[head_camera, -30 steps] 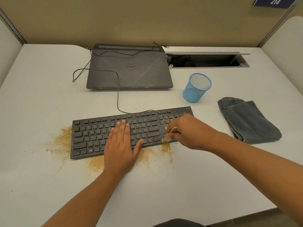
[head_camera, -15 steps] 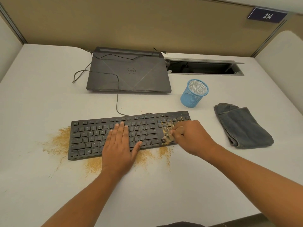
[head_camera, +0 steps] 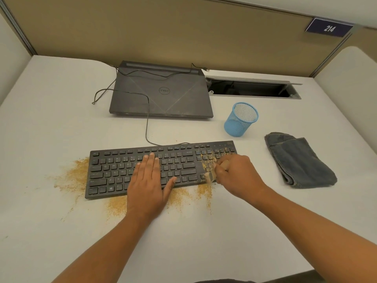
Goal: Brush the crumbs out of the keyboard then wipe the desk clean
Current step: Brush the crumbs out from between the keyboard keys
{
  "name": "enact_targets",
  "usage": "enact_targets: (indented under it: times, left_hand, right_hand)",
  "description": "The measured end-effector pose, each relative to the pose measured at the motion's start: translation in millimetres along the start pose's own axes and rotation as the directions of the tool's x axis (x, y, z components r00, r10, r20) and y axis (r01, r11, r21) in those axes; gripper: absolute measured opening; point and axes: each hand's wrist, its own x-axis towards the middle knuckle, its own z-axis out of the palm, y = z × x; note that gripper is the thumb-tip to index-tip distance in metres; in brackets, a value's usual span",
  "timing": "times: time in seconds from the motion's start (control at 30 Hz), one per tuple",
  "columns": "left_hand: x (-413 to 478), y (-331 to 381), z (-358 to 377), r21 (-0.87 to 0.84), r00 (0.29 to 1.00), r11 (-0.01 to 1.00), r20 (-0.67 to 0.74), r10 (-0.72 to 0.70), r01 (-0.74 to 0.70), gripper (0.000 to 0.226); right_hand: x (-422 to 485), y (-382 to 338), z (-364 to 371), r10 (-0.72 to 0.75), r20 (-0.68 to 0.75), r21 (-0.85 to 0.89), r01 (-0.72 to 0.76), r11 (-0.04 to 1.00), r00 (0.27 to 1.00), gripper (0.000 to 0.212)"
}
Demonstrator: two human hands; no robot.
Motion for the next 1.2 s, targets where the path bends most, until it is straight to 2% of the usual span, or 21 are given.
enact_targets:
  times: [0.1, 0.2, 0.37, 0.5, 0.6, 0.7, 0.8, 0.87, 0.97, 1.07, 1.13, 1.2]
  left_hand:
    - [-0.1, 0.3, 0.3, 0.0, 1.0, 1.0, 0.007, 0.003, -0.003, 0.083]
    - [-0.4, -0.2, -0.5, -0.009, 1.0, 1.0, 0.001, -0.002, 0.002, 0.083]
    - [-0.3, 0.7, -0.3, 0.004, 1.0, 1.0, 0.012, -0.004, 0.004, 0.084]
    - [-0.2, 0.4, -0.1, 0.003, 1.0, 1.0, 0.009, 0.001, -0.001, 0.084]
    - [0.0, 1.1, -0.2, -0.001, 1.0, 1.0, 0.003, -0.002, 0.002, 0.084]
    - [0.1, -0.5, 1.0, -0.005, 1.0, 1.0, 0.005, -0.006, 0.006, 0.084]
    - [0.1, -0.5, 1.9, 0.001, 1.0, 1.0, 0.007, -0.001, 0.001, 0.084]
    - [0.2, -0.1, 1.9, -0.002, 1.0, 1.0, 0.005, -0.005, 0.005, 0.084]
    - [0.2, 0.1, 1.5, -0.009, 1.0, 1.0, 0.0, -0.004, 0.004, 0.083]
    - [-0.3, 1.0, 0.2, -0.012, 1.0, 1.0, -0.002, -0.004, 0.004, 0.083]
    - [-0.3, 2.0, -0.9, -0.014, 1.0, 1.0, -0.001, -0.004, 0.004, 0.084]
    - [-0.3, 2.1, -1.3, -0.014, 1.0, 1.0, -0.001, -0.006, 0.006, 0.084]
  right_hand:
    - [9.3, 3.2, -2.1, -0.002, -0.047, 0.032, 0.004, 0.999, 0.999, 0.028]
    - [29.5, 3.4, -3.7, -0.05, -0.097, -0.011, 0.049, 0.999, 0.994, 0.028]
    - [36.0, -1.2, -12.9, -0.087, 0.218, -0.15, 0.122, 0.981, 0.972, 0.019]
    - [42.8, -1.4, -20.8, -0.118, 0.186, -0.126, 0.143, 0.982, 0.975, 0.017]
    - [41.0, -1.6, -20.8, -0.16, 0.288, -0.16, 0.212, 0.964, 0.944, 0.018]
    - [36.9, -0.1, -24.8, -0.173, 0.284, -0.127, 0.216, 0.968, 0.943, 0.016]
    - [35.5, 4.1, -26.4, -0.155, 0.333, -0.22, 0.236, 0.946, 0.93, 0.019]
    - [34.8, 5.8, -28.2, -0.155, 0.306, -0.249, 0.236, 0.939, 0.939, 0.02]
    - [30.4, 6.8, -27.9, -0.168, 0.267, -0.161, 0.215, 0.963, 0.949, 0.017]
    - [26.9, 6.6, -25.6, -0.142, 0.298, -0.229, 0.215, 0.949, 0.944, 0.02]
    - [28.3, 6.8, -26.4, -0.176, 0.243, -0.235, 0.233, 0.944, 0.954, 0.027]
    - [29.3, 5.5, -22.3, -0.202, 0.155, -0.147, 0.225, 0.963, 0.967, 0.035]
